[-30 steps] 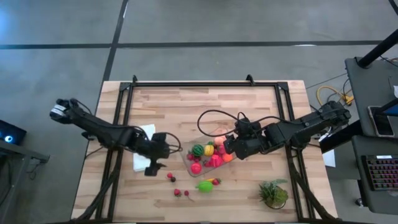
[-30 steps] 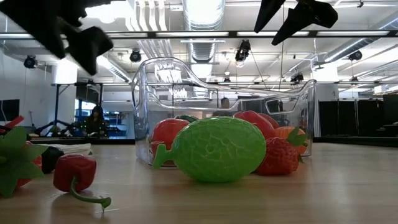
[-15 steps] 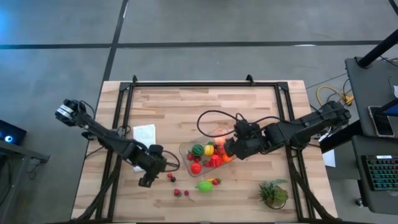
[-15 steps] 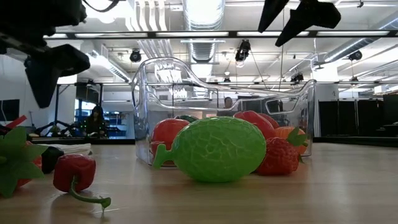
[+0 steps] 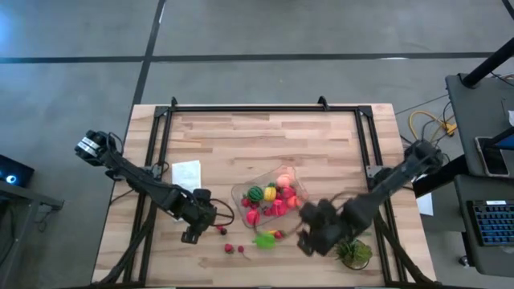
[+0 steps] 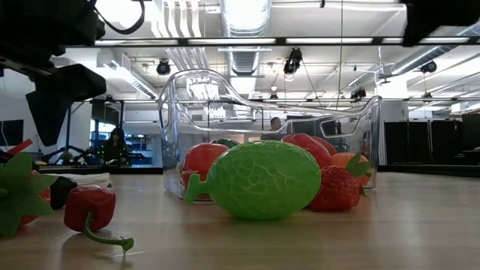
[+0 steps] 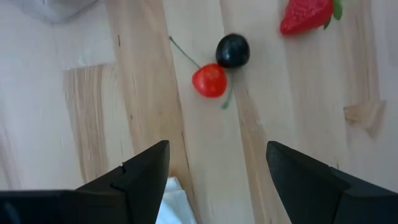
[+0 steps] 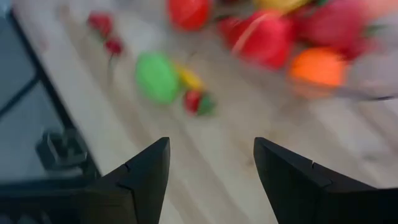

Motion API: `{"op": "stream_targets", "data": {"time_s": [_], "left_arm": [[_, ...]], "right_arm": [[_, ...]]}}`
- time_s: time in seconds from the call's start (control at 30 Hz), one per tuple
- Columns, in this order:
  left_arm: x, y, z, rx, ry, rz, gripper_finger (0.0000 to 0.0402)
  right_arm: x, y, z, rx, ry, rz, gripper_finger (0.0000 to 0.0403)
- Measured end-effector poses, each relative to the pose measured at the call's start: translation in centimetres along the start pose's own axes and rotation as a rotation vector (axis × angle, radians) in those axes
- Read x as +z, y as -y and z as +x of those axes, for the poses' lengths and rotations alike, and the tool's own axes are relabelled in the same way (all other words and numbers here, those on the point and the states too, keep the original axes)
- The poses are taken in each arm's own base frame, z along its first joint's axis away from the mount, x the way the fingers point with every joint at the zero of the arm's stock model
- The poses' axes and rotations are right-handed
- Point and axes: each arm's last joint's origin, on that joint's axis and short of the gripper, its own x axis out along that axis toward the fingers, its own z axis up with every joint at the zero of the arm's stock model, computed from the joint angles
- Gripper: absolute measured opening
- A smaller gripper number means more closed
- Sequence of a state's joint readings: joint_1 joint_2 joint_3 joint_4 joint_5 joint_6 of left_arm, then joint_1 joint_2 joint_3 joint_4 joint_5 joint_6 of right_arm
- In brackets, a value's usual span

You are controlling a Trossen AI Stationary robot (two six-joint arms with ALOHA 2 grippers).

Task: Pick and placing Produce into tupperware
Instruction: Put the right strawberry into the transparent bin

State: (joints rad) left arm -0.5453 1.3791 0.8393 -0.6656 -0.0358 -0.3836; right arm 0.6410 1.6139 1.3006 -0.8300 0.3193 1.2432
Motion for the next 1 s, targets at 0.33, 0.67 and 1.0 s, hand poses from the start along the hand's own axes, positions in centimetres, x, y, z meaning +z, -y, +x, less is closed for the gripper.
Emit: {"op": "stream_targets", "data": {"time_s": [0.33, 0.67, 1.0], "left_arm": [[-1.1, -0.4, 0.9, 0.026, -0.035, 0.004, 0.0254], [-1.3, -0.5, 1.1, 0.029, -0.04, 0.006, 0.0254], [-1.4, -0.6, 1.1, 0.044, -0.036, 0.01, 0.0254]], "right_arm": [[-3.5, -1.6, 7.0, -0.121, -0.072, -0.127, 0.0224], [-2.8, -3.5, 11.5, -0.089, -0.059, -0.345, 0.0224], [-2.1, -3.1, 12.1, -0.127, -0.03, -0.468, 0.0224]]}}
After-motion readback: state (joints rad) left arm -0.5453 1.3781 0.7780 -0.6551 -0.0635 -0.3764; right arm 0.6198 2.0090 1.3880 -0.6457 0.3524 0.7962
